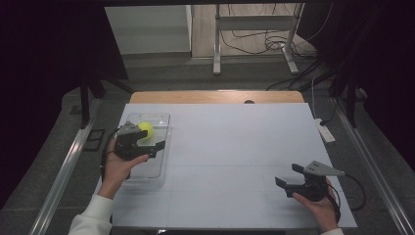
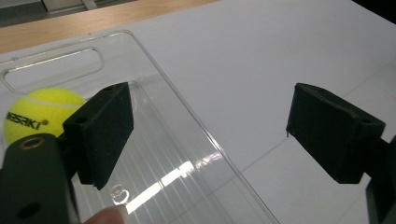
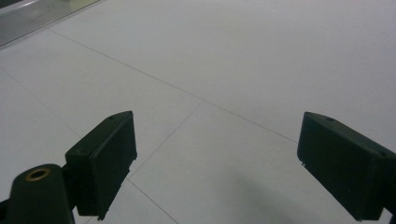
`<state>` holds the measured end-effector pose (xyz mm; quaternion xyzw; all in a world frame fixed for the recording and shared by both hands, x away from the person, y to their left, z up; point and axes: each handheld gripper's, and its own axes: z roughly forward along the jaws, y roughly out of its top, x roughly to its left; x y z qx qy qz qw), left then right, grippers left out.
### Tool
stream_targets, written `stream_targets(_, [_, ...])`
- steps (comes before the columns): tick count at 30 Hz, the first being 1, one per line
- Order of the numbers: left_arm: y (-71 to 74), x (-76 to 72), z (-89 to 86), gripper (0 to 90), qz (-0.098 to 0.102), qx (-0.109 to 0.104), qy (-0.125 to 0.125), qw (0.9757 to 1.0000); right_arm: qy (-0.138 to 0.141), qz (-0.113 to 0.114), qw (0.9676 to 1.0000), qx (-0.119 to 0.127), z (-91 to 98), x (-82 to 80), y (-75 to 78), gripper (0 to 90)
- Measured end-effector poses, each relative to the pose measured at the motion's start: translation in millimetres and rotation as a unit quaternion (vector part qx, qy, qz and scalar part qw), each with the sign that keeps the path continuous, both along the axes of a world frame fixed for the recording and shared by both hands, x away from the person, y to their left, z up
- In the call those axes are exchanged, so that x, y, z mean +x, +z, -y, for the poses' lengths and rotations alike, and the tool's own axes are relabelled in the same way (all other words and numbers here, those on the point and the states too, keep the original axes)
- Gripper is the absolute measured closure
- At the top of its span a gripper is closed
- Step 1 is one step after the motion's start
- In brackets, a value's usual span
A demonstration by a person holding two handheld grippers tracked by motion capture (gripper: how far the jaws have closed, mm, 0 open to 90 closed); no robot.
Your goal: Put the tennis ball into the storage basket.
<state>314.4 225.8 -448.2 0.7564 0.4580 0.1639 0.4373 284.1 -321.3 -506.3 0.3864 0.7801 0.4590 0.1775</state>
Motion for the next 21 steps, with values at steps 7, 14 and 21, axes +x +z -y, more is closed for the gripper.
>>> stream_targets(7, [-6.8,-18.1,2.7,14.7,0.006,-0.010,-0.014,0.9998,-0.002,0.001,1.0000,-0.001,-0.4,-1.5,1.1,12.0])
stream_targets(14, [-14.3,-35.2,4.3,14.6,0.013,-0.014,-0.030,0.9994,-0.003,0.000,1.0000,-0.002,-0.3,-1.5,0.7,12.0])
stream_targets(21, [-23.6,-48.3,5.6,14.6,0.012,-0.016,-0.037,0.9991,-0.005,0.001,1.0000,-0.002,-0.3,-2.0,1.1,12.0])
